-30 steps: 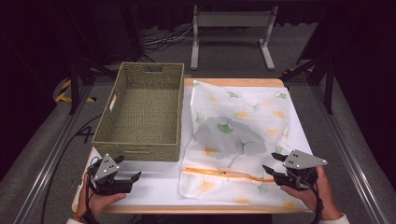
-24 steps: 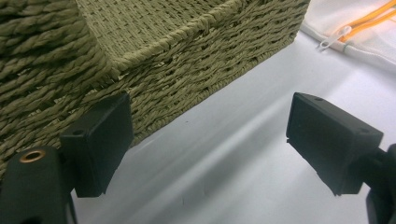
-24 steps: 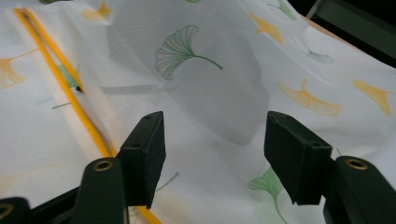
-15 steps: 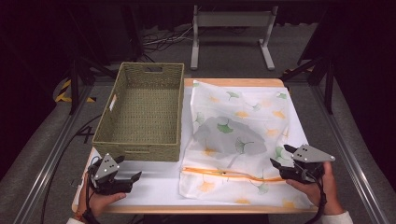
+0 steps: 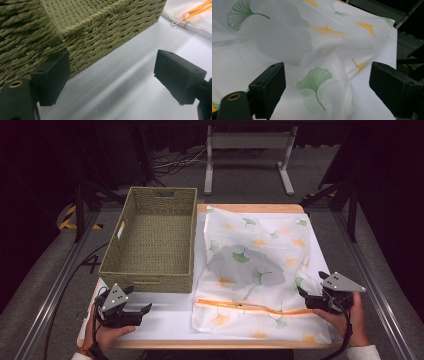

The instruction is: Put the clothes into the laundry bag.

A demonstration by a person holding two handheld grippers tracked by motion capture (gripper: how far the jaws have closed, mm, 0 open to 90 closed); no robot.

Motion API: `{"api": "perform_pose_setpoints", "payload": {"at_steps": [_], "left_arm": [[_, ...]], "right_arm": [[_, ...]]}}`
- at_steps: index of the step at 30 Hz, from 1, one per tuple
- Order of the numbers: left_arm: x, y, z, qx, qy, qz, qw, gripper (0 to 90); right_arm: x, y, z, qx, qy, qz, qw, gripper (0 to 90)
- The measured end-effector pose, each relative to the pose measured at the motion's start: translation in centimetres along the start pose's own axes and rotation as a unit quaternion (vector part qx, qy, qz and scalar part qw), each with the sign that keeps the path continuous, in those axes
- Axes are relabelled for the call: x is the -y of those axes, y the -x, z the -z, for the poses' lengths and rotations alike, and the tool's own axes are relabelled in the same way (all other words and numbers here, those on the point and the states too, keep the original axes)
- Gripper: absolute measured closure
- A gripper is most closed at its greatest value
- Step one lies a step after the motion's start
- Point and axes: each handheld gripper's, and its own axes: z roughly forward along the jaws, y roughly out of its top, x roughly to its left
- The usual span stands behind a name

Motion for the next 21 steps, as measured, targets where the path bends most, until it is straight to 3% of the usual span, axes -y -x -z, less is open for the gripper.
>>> {"api": "perform_pose_setpoints", "payload": {"at_steps": [9, 13, 15, 21], "left_arm": [[0.1, -0.2, 0.1, -0.003, 0.01, 0.01, 0.9999, 14.5], [0.1, -0.2, 0.1, -0.01, 0.006, 0.01, 0.9999, 14.5], [0.0, -0.1, 0.0, -0.014, 0.004, 0.006, 0.9999, 14.2], [0.3, -0.2, 0.3, -0.016, 0.006, 0.007, 0.9998, 13.8]], "right_arm": [[1.6, 0.9, -0.2, -0.003, 0.011, -0.029, 0.9995, 14.4], [2.8, 1.2, 0.0, 0.01, 0.006, -0.049, 0.9987, 14.4], [3.1, 1.1, 0.2, 0.015, 0.002, -0.046, 0.9988, 14.5], [4.4, 1.2, 0.8, 0.018, 0.017, -0.065, 0.9975, 14.6]]}}
